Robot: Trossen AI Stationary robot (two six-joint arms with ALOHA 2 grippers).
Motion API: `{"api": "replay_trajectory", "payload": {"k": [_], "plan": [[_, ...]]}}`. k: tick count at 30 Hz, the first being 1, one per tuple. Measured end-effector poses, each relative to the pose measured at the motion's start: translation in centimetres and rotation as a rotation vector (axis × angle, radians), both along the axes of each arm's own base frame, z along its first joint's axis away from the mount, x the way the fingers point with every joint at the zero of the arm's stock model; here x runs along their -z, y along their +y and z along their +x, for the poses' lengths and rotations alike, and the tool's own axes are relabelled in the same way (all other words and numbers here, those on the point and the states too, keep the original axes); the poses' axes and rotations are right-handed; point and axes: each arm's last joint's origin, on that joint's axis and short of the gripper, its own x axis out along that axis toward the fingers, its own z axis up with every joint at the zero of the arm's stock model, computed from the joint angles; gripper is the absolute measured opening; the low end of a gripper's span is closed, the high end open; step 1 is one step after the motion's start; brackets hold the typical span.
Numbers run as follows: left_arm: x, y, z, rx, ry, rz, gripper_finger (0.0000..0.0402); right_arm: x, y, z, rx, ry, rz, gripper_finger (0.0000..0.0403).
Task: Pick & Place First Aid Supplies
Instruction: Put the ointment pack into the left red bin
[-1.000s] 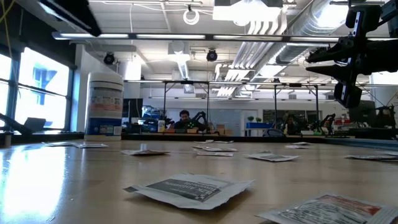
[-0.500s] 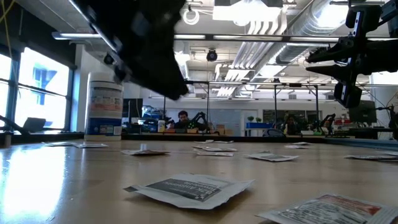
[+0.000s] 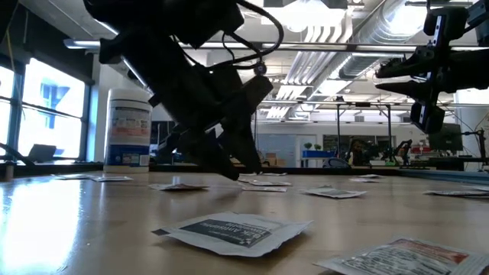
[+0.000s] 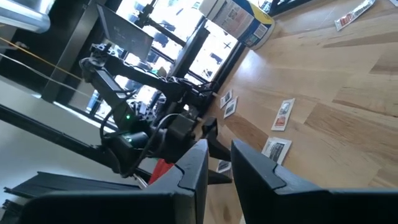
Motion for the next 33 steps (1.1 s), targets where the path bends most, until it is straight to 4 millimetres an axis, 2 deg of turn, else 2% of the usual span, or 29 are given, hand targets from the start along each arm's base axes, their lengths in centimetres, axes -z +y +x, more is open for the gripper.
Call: {"api": "replay_trajectory", "payload": {"k": [15,27,33], "plan": [[2.2,-1.0,0.5,-0.013,-0.018,0.003,0.0202,0.0,0.0,0.0,0.000,0.001,0.000,0.0064],[2.5,-1.4,0.4,-0.029,-0.025,0.036,0.0202,0.0,0.0,0.0,0.000,0.000,0.000,0.0064],[3.6,-1.6,0.3,-0.009,0.016,0.106,0.0202,0.0,0.0,0.0,0.000,0.000,0.000,0.0064]]}}
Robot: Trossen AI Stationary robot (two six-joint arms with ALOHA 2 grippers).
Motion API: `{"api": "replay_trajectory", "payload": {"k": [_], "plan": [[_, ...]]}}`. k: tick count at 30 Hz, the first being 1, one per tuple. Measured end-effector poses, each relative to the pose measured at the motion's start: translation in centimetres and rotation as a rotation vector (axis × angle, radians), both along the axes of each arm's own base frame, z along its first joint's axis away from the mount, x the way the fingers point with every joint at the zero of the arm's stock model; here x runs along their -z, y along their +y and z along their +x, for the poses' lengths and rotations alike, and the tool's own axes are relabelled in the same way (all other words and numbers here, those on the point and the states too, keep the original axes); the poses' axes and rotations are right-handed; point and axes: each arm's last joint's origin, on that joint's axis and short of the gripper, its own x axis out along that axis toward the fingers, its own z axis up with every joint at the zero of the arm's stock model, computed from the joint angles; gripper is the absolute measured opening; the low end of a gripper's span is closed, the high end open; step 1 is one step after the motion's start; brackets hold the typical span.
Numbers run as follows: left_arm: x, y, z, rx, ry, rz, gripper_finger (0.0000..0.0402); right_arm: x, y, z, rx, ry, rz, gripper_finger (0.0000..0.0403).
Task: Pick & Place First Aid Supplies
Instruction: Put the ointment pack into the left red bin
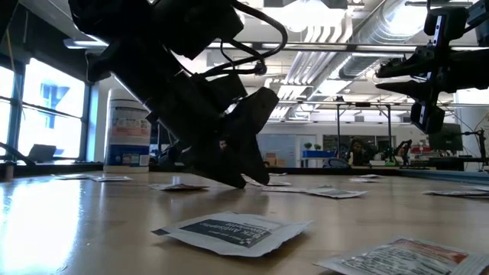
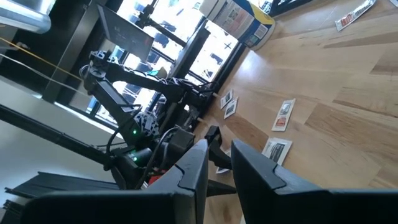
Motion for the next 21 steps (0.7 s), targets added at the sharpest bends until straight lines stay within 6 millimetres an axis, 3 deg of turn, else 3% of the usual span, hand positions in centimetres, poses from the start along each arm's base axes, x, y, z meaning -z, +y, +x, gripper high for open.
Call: {"api": "replay_trajectory", "payload": {"k": [14,21], "plan": [[0.3,0.0,-0.5,-0.002,0.059,0.182,0.0202,0.0,0.0,0.0,0.000,0.000,0.000,0.0064],[-1.1,0.4,-1.1,-0.036,0.069,0.199,0.0202,0.0,0.0,0.0,0.000,-0.001,0.000,0.0064]]}}
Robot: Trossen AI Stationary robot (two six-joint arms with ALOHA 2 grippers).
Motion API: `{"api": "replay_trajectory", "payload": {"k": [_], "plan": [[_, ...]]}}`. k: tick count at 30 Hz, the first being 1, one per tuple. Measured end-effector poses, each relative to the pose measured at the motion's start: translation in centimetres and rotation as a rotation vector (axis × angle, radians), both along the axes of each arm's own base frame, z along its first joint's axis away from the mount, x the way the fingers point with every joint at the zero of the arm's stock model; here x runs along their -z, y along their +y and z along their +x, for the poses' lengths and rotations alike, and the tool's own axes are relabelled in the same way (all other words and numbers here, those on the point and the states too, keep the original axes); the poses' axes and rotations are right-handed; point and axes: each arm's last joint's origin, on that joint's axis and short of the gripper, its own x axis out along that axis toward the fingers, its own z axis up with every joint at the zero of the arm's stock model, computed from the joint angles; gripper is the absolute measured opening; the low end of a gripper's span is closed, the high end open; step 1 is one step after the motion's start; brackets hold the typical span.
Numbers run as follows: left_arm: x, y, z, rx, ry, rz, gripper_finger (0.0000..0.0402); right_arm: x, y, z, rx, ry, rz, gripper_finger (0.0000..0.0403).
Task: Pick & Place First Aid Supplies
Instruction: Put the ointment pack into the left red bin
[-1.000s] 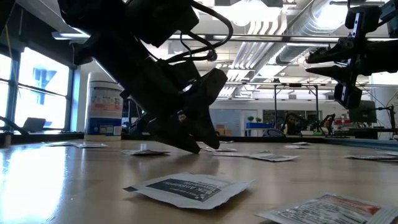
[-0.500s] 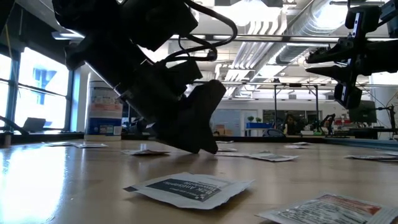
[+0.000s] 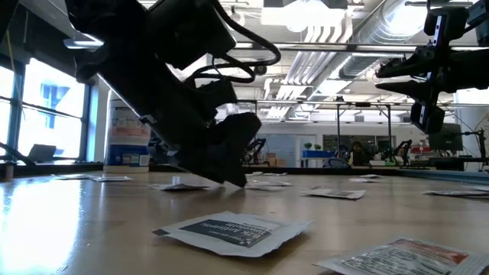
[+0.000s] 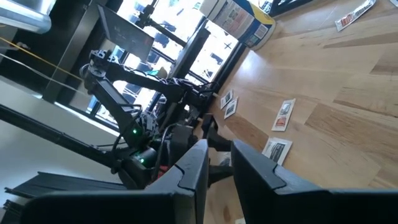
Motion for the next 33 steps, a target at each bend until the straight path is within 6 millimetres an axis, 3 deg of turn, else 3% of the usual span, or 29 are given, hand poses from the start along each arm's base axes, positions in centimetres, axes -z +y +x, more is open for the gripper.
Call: {"api": "replay_trajectory", "payload": {"k": [4,21,26,33], "plan": [[-0.8,-0.1,0.2,0.004,-0.042,-0.018,0.0202,0.0,0.0,0.0,0.000,0.001,0.000,0.0064],[0.4,0.4,0.4,-0.102,-0.090,-0.103,0.0198,0.0,0.0,0.0,0.000,0.000,0.000,0.0064],[1.8,0.2,0.7,-0.110,-0.092,-0.067,0.0165,0.0,0.0,0.0,0.000,0.001,0.000,0.0064],[2.2,0.4,0.5,-0.126,-0.070,-0.037,0.0090,0.0,0.0,0.0,0.000,0.000,0.000,0.0064]]}}
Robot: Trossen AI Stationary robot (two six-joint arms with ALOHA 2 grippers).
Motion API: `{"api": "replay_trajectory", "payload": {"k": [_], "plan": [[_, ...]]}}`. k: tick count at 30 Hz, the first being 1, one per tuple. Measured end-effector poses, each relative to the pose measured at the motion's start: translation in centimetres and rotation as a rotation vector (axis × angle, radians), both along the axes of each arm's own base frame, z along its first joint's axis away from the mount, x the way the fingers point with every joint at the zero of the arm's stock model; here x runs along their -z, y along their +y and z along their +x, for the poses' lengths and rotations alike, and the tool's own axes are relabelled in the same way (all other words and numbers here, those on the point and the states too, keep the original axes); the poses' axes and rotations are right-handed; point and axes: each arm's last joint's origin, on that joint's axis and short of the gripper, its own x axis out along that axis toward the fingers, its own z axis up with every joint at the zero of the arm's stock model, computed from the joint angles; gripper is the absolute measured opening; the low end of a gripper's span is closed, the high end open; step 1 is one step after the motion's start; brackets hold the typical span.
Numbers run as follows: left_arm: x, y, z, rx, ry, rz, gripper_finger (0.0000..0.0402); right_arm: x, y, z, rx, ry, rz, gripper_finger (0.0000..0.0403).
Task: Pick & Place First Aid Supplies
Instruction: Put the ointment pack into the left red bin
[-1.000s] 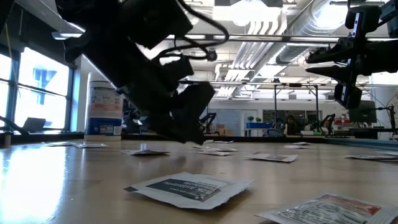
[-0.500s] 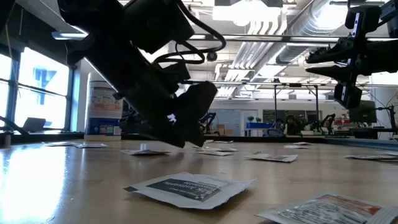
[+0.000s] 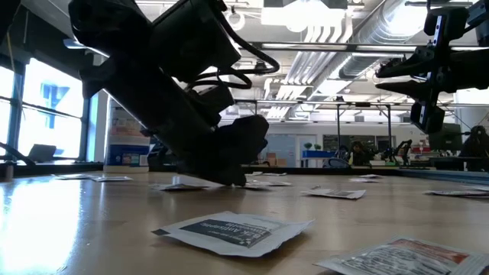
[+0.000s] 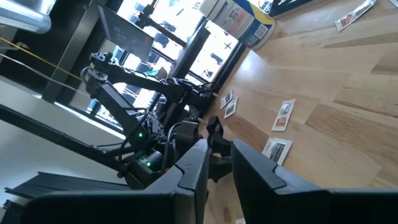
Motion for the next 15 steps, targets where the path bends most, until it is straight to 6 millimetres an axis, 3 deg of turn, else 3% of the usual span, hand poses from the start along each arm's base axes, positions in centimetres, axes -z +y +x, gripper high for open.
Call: {"api": "replay_trajectory", "payload": {"k": [6,15], "plan": [[0.2,0.1,-0.2,-0.010,0.029,0.010,0.0012,0.0,0.0,0.0,0.000,0.000,0.000,0.0064],[-1.6,0.3,-0.9,0.010,0.064,-0.018,0.0003,0.0,0.0,0.0,0.000,0.000,0.000,0.0064]]}}
